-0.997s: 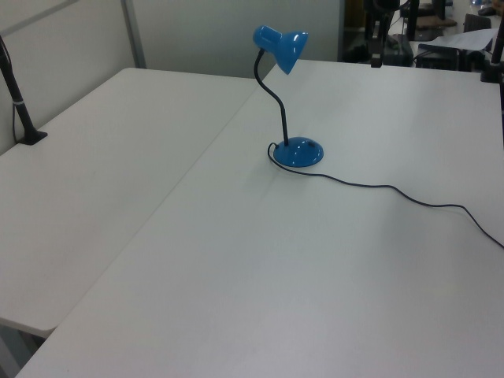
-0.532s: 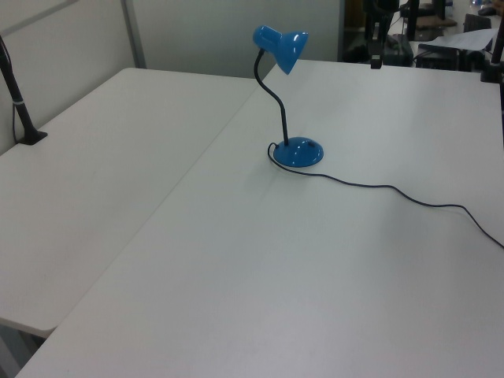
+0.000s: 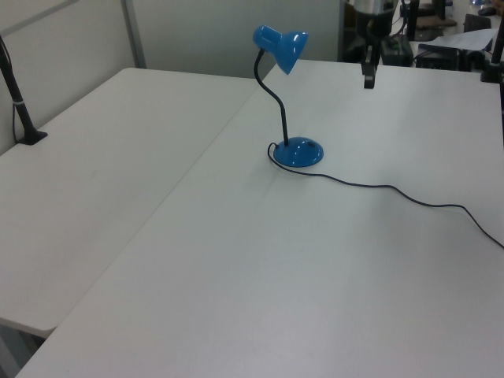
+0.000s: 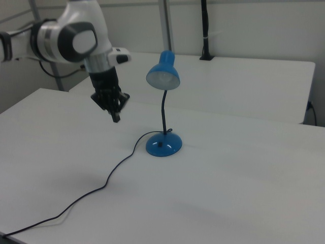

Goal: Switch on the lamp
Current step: 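Close the gripper and move it toward the blue lamp base, then lower the closed gripper onto the switch on the lamp base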

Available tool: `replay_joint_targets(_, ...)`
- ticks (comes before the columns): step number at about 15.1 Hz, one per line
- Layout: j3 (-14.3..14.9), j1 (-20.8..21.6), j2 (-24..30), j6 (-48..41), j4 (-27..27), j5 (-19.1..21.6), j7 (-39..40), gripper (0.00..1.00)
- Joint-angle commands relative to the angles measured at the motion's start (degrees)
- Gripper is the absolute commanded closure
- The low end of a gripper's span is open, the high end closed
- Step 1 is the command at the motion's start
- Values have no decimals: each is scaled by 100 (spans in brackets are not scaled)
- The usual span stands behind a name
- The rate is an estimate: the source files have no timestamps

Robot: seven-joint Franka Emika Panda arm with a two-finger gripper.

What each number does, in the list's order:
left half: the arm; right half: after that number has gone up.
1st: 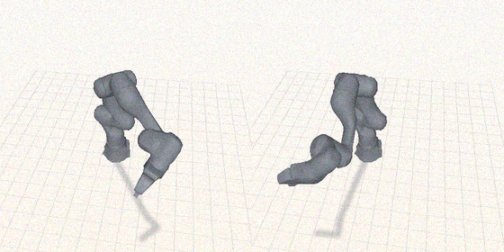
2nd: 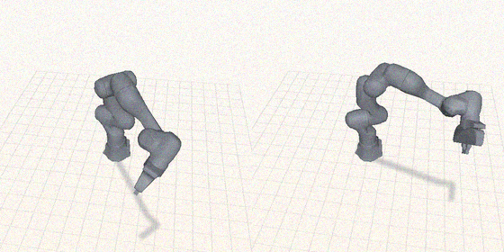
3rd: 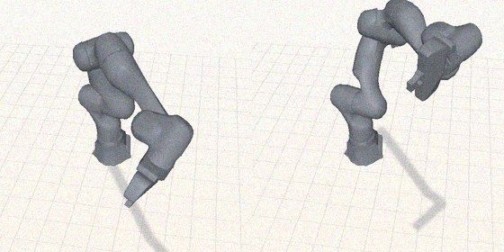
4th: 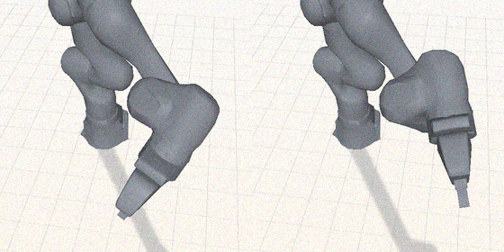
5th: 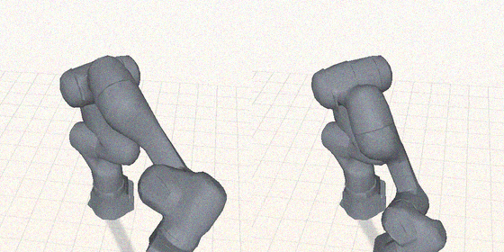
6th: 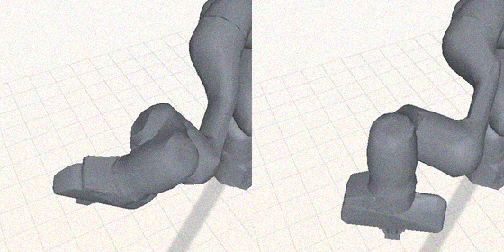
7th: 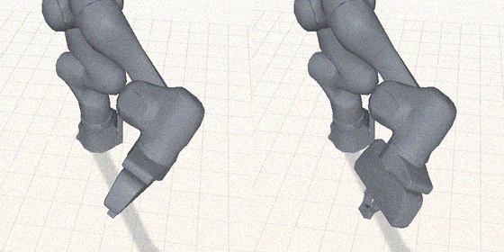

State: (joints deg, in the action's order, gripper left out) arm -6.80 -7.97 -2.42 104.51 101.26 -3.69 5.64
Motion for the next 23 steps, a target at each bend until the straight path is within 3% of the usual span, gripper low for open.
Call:
replay_joint_targets(1, 12, -195, 57, 1523, 928, 8, 139, 100)
replay_joint_targets(3, 20, -231, 5, 2421, 1290, 8, 139, 100)
replay_joint_targets(10, 12, -301, -953, 4313, 1274, -1, 139, 100)
replay_joint_targets(23, 12, -363, -1674, 5633, 1239, -1, 130, 100)
